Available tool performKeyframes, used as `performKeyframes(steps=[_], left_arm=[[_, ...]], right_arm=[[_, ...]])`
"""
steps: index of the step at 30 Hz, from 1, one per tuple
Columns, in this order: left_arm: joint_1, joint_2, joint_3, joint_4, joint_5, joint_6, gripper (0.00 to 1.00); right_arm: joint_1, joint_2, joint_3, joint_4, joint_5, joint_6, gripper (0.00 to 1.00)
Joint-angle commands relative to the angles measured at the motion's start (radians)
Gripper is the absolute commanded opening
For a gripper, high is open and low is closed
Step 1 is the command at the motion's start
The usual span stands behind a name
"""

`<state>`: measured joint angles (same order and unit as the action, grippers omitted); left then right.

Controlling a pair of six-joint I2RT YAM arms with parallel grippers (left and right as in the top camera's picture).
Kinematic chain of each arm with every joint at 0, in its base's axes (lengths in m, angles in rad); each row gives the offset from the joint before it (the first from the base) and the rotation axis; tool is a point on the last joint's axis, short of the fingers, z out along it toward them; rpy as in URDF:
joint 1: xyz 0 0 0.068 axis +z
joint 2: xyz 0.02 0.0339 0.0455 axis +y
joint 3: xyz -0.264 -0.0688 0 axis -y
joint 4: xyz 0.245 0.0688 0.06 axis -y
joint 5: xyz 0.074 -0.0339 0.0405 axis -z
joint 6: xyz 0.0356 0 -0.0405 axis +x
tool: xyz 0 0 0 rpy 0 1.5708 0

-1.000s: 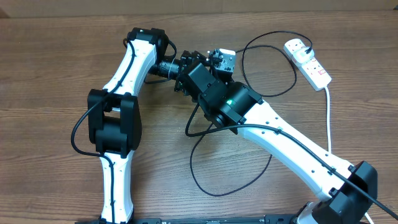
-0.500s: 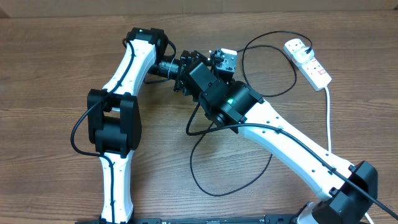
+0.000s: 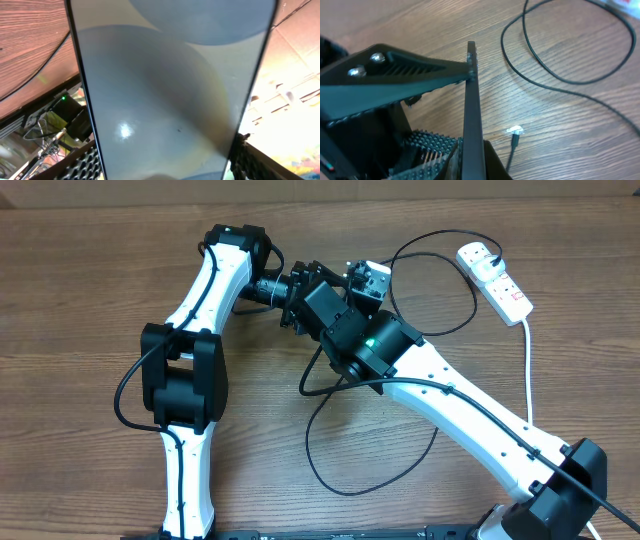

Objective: Plug charger to phone and switch on socket

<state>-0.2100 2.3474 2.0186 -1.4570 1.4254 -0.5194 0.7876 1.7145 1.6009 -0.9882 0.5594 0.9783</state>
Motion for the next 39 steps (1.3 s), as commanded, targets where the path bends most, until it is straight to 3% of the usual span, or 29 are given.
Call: performKeyframes(steps=[1, 8, 16, 21, 24, 27, 30, 33, 39], left_arm=[[0.008, 0.001, 0.028, 0.022, 0.042, -0.006, 0.77], [0.015, 0.001, 0.028, 0.072, 0.041, -0.014, 0.89], [0.011, 0.001, 0.028, 0.075, 0.041, -0.185, 0.91], [0.011, 0.001, 0.028, 0.074, 0.041, -0.23, 0.83], [0.011, 0.001, 0.028, 0.074, 0.04, -0.251, 0.69], [0.011, 0.001, 0.028, 0.074, 0.035, -0.275, 0.68], [0.011, 0.001, 0.028, 0.074, 0.031, -0.274, 0.65], [0.011, 0.001, 0.028, 0.074, 0.031, -0.275, 0.54], [0.011, 0.001, 0.028, 0.075, 0.031, -0.275, 0.43]], right_arm=[[-0.029, -0.004, 0.031, 0.005, 0.068, 0.212, 0.04], [-0.088, -0.005, 0.031, -0.034, 0.047, 0.719, 0.04], [-0.089, -0.005, 0.031, 0.067, -0.161, 0.89, 0.07], [-0.089, -0.005, 0.031, 0.082, -0.203, 0.945, 0.07], [-0.089, -0.005, 0.031, 0.08, -0.203, 0.945, 0.07], [-0.089, -0.005, 0.031, 0.078, -0.203, 0.954, 0.07], [-0.089, -0.005, 0.031, 0.072, -0.203, 1.05, 0.07], [-0.089, -0.005, 0.031, 0.068, -0.203, 1.143, 0.07], [-0.087, -0.005, 0.031, 0.068, -0.207, 1.147, 0.09]])
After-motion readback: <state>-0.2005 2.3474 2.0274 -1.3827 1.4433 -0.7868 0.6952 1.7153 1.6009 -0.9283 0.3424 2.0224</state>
